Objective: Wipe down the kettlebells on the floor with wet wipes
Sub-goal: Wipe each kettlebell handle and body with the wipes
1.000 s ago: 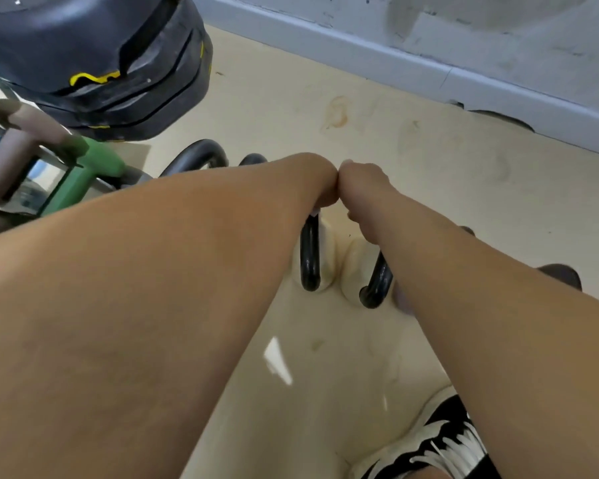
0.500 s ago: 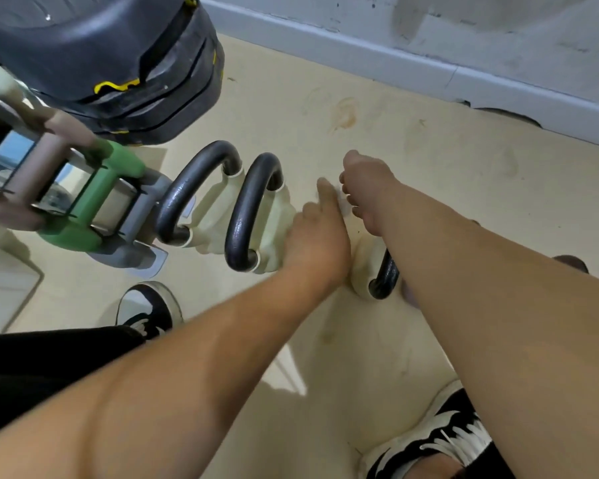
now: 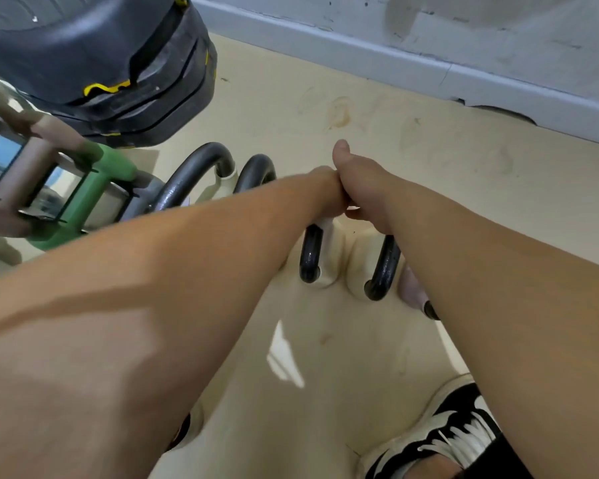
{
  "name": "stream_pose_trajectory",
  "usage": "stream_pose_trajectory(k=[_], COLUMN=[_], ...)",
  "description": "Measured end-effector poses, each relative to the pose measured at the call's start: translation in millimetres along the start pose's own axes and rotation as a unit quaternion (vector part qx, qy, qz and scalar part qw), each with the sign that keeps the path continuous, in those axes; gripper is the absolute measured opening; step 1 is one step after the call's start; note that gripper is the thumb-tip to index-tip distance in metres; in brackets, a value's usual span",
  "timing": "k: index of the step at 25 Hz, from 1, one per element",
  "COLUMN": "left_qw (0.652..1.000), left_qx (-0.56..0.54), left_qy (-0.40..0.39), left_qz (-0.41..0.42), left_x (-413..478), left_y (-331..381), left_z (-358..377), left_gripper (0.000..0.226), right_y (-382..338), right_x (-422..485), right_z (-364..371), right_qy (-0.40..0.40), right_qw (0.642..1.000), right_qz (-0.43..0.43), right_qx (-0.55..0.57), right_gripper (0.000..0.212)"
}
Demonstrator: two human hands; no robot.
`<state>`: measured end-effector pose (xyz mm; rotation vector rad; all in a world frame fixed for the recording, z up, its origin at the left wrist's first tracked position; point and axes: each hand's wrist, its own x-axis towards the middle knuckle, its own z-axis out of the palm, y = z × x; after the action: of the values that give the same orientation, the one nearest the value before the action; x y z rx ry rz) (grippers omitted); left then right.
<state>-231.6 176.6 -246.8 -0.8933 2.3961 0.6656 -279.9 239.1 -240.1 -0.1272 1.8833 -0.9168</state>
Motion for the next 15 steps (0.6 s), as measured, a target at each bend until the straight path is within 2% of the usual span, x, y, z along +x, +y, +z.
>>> stream_pose_trajectory(k=[1, 2, 3, 5, 8, 9, 10, 12, 14, 15], left_qw=[0.998, 0.998, 1.0, 0.998, 0.992, 0.989, 0.984, 0.975, 0.959, 0.941], left_qx=[0.056, 0.05, -0.011, -0.041, -0.108, -0.111, -0.113, -0.122, -0.2, -0.269], left_qy=[-0.004, -0.022, 0.002, 0.029, 0.061, 0.096, 0.13, 0.168, 0.193, 0.195], left_qz=[0.009, -0.006, -0.015, -0.029, -0.014, 0.008, 0.036, 0.078, 0.061, 0.059], left_x=[-4, -1, 8, 7, -37, -53, -66, -84, -98, -103], left_y=[2, 2, -5, -11, -22, -30, -39, -49, -43, -37], left_z=[-1, -2, 0, 10, 51, 64, 74, 66, 34, 17], left_gripper=[0.041, 0.038, 0.034, 0.031, 0.061, 0.061, 0.05, 0.029, 0.041, 0.042], right_y=[1, 1, 2, 1, 0, 0, 0, 1, -1, -3], right_x=[3, 4, 6, 6, 2, 0, -2, -7, -14, -20], right_z=[1, 1, 3, 4, 4, 5, 5, 5, 6, 6], right_qy=[0.004, 0.011, 0.024, 0.06, 0.077, 0.085, 0.098, 0.141, 0.147, 0.115], right_qw=[1.0, 1.0, 0.999, 0.995, 0.991, 0.99, 0.991, 0.988, 0.984, 0.984], right_qz=[0.001, 0.004, 0.008, 0.019, 0.022, 0.021, 0.014, -0.024, -0.08, -0.101], right_qx=[0.008, 0.024, 0.04, 0.072, 0.109, 0.107, 0.09, 0.054, 0.063, 0.093], right_gripper=[0.083, 0.081, 0.078, 0.069, 0.031, 0.018, 0.011, 0.01, 0.018, 0.028])
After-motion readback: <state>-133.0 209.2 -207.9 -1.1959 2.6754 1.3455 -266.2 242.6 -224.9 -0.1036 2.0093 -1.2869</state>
